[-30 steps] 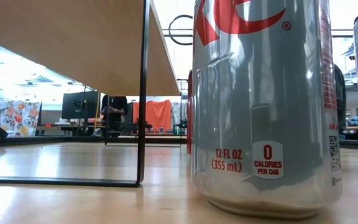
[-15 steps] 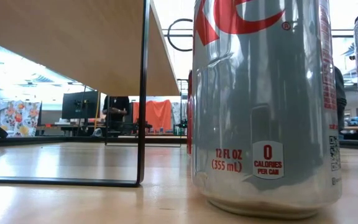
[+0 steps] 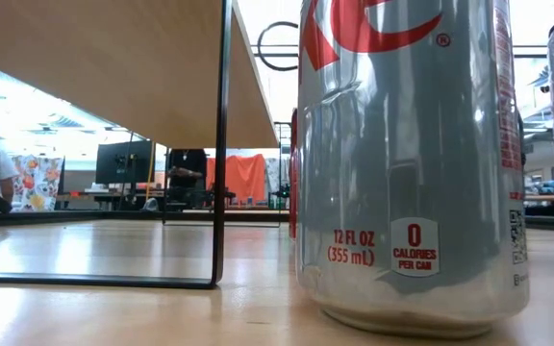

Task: Place canned beverage on shelf
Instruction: Put the orange soda can aligned with the other orange soda can on the shelf

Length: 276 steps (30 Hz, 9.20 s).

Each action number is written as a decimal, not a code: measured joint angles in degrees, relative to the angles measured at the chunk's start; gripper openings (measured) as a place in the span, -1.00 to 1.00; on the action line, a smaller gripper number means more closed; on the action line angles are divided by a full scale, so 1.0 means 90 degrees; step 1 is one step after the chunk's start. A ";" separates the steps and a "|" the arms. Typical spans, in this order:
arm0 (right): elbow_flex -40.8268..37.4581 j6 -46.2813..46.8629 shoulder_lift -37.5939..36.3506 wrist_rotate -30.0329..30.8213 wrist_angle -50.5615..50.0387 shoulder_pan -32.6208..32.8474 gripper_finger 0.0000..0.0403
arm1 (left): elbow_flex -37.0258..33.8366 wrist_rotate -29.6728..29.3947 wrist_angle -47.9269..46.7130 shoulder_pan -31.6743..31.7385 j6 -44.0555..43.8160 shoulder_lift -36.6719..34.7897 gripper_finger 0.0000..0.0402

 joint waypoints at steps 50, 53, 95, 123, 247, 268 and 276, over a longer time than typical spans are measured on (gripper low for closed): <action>0.0010 -0.1869 -0.0015 0.0030 -0.0385 0.0300 0.86 | 0.0002 0.2833 -0.0006 0.1439 -0.1285 0.0834 0.58; 0.0012 -0.2817 -0.0015 0.0097 -0.0367 0.0301 0.86 | 0.0001 0.2855 -0.0058 0.1345 -0.1280 0.0839 0.58; 0.0015 0.1821 -0.0017 -0.0192 -0.0155 0.0047 0.59 | 0.0002 -0.0978 0.0083 0.0019 0.0714 0.0841 0.58; 0.1319 -0.2493 -0.0019 0.0326 -0.0720 0.0570 0.59 | 0.0910 0.1903 -0.3069 0.1109 -0.1902 0.1022 0.58; -0.0359 -0.0412 -0.0225 -0.0302 -0.0101 -0.0863 0.54 | 0.1008 0.0737 -0.2727 0.0330 -0.1687 0.0671 0.58; 0.1547 -0.2013 -0.0209 -0.0544 -0.1283 -0.0537 0.56 | 0.1003 0.1048 -0.2793 -0.0264 -0.2773 0.0809 0.58; 0.2594 -0.1454 -0.0214 -0.0568 -0.1512 -0.0119 0.56 | 0.1008 0.1262 -0.3127 -0.0250 -0.2908 0.0846 0.58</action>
